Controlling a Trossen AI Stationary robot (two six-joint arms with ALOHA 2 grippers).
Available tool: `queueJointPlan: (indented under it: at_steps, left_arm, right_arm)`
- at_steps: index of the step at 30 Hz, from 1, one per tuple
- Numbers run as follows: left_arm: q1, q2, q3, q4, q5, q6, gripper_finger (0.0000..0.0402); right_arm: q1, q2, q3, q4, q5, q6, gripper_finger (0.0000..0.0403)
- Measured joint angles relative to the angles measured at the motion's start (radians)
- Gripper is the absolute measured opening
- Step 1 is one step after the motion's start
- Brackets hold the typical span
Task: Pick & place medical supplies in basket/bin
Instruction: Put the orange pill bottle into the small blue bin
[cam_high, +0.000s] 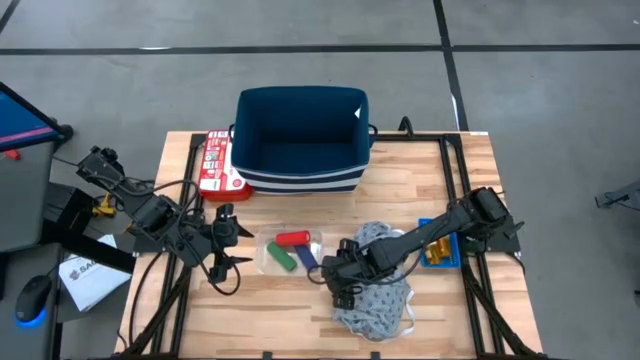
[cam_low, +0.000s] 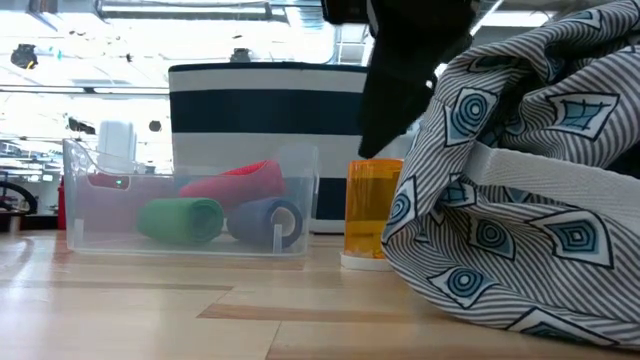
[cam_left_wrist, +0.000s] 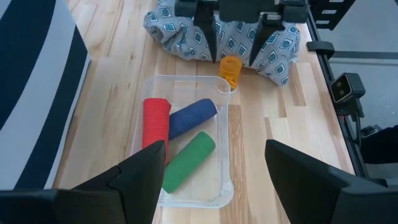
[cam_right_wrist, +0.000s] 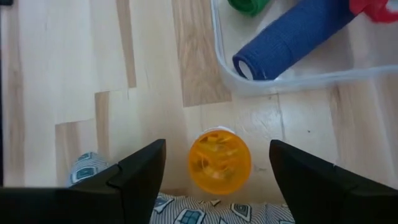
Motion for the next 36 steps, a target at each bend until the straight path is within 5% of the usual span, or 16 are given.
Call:
queueJointPlan:
  at_steps: [36]
  left_arm:
    - [0.000, 0.000, 0.000, 0.004, 0.000, -0.002, 0.0266]
  right_arm:
    - [0.000, 0.032, -0.016, 0.035, -0.046, 0.045, 0.0283]
